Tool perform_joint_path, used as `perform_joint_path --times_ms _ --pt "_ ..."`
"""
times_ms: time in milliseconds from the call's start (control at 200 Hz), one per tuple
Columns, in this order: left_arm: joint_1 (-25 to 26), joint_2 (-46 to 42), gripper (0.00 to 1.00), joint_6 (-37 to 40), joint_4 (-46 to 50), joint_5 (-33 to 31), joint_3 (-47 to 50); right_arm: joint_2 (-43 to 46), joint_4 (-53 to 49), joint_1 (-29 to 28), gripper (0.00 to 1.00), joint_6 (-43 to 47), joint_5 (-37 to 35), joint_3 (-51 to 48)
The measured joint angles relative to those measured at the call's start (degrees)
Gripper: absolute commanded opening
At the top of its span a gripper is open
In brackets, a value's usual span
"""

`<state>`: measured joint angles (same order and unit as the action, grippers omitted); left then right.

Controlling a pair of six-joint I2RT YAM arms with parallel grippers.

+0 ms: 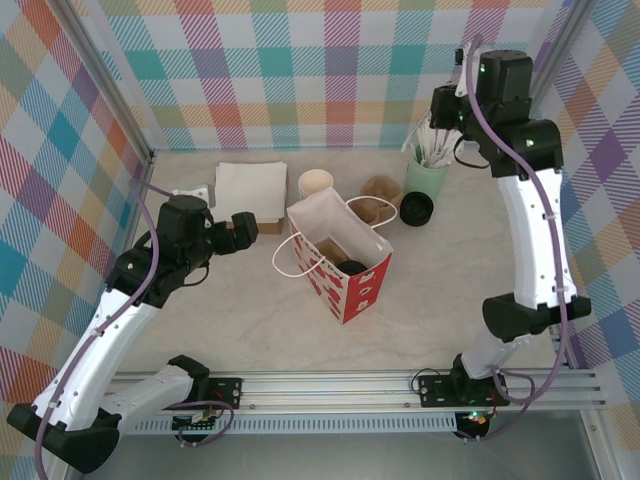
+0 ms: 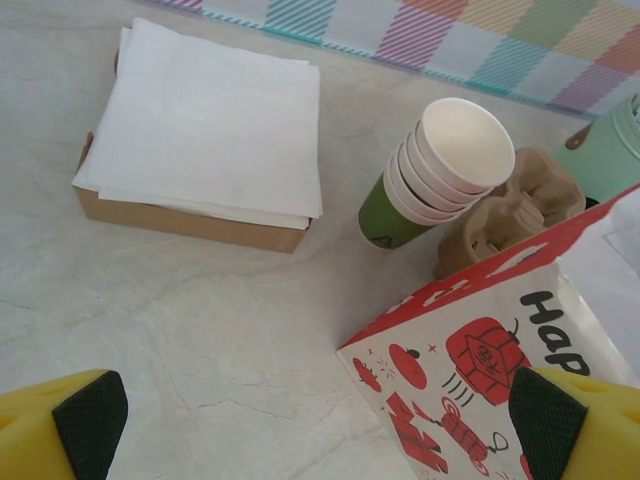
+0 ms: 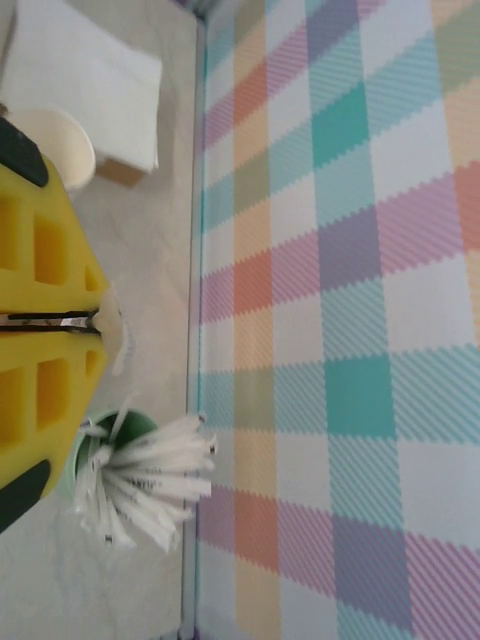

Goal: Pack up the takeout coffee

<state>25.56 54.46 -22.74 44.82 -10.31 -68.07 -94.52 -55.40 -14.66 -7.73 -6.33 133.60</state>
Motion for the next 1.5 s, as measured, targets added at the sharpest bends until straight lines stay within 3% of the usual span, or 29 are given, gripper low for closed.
perform_joint_path --times_ms 245,425,735,1295,1365,1500 --pt "0.0 -0.3 1.0 -1.4 -0.3 -2.8 1.2 9.6 0.1 -2.1 0.1 -3.1 13.1 -6.8" --pt "0.0 -0.3 1.0 -2.2 -1.2 -4.3 1.7 13.6 0.6 -8.8 0.1 -3.9 18.1 -13.4" --pt "0.0 -0.3 1.0 -3.0 -1.5 -4.9 2.3 11.5 4.5 -20.8 0.1 -3.5 16.0 -24.6" --pt "0.0 -2.1 1.0 -3.2 -1.5 -6.3 2.7 2.7 9.6 -28.2 0.13 -3.8 14.7 -37.1" --pt "0.0 -2.1 1.0 -3.2 -1.5 -6.3 2.7 2.3 9.5 -28.2 0.16 -3.8 14.7 -37.8" --pt "0.0 -2.1 1.0 -3.2 -1.5 -6.4 2.7 2.0 9.0 -28.2 0.32 -3.7 14.0 -37.8"
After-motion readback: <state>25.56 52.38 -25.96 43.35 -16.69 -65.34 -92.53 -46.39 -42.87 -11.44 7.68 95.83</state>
